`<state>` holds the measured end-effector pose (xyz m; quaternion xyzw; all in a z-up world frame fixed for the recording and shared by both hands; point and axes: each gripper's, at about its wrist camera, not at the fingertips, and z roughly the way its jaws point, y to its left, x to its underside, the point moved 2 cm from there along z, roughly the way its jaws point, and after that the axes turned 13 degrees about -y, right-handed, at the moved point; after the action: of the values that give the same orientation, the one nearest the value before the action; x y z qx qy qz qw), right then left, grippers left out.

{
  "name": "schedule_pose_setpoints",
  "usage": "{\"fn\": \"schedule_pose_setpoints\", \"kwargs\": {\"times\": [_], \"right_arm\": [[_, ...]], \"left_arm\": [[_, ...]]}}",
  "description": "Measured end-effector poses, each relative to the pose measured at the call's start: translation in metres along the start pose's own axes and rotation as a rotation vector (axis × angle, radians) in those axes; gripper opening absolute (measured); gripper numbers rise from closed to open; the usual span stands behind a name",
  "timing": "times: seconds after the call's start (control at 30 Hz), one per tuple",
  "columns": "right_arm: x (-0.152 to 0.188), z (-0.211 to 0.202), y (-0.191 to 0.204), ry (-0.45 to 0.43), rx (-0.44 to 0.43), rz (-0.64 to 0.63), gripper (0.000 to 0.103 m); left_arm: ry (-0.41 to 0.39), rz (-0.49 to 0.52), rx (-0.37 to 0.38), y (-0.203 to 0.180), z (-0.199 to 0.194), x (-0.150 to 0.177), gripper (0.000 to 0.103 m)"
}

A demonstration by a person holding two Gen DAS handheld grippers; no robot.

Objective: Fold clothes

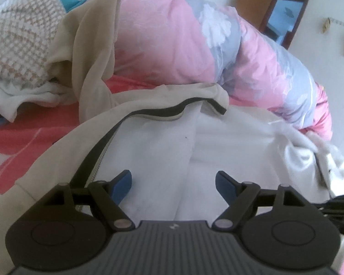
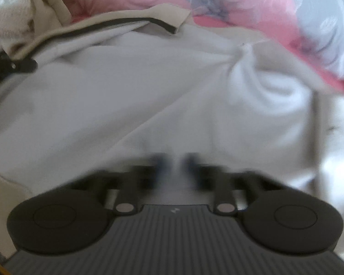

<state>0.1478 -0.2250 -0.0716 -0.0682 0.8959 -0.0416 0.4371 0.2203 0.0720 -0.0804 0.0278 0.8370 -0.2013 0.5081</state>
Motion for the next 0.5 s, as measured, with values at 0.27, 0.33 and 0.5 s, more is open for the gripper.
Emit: {"fn": "schedule_pose_setpoints", "kwargs": {"times": [0.27, 0.33, 0.5], "right_arm": [[0.027, -0.012, -0.028, 0.045, 0.202, -0.144, 0.0], [0.035, -0.01, -0.033, 0.051, 0.274, -0.212, 0.0], [0.018, -0.033, -0.029, -0.025, 0.235, -0.165, 0.001]], "left_arm": [[0.017, 0.02, -0.011, 0.0, -0.005, 0.002, 0.081], [0.019, 0.015, -0.01, 0.001, -0.006, 0.002, 0.081], [0.021, 0.006, -0.007, 0.002, -0.005, 0.001, 0.081]]}}
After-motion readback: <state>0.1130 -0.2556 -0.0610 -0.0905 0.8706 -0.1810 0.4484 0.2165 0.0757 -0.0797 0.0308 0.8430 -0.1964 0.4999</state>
